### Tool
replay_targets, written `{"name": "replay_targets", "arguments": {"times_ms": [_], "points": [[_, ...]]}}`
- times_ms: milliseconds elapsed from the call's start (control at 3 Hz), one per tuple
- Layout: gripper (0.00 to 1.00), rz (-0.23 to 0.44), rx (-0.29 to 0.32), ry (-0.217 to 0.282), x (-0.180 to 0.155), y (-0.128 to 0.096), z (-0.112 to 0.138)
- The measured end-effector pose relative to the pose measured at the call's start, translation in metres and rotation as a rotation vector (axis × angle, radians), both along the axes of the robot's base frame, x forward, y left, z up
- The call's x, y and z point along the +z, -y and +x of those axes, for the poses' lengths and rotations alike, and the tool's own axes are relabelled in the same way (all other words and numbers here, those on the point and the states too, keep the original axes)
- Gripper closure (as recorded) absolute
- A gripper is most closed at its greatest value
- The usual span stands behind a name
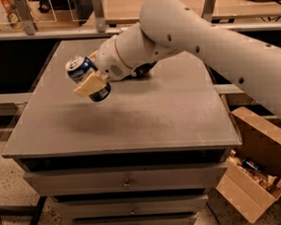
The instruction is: Knock pepsi can over
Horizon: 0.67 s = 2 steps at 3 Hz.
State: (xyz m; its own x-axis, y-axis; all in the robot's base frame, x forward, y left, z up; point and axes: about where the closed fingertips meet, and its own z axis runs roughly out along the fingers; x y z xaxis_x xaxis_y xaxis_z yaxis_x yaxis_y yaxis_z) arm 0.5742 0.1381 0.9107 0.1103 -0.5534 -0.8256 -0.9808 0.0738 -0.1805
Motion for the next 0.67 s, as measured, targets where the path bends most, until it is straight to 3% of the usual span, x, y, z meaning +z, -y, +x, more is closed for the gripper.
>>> {"name": "replay_targets", "arguments": {"times_ms": [667], "points": [[1.00, -0.462, 0.084, 0.054, -0.025, 0.030, 0.004]]}}
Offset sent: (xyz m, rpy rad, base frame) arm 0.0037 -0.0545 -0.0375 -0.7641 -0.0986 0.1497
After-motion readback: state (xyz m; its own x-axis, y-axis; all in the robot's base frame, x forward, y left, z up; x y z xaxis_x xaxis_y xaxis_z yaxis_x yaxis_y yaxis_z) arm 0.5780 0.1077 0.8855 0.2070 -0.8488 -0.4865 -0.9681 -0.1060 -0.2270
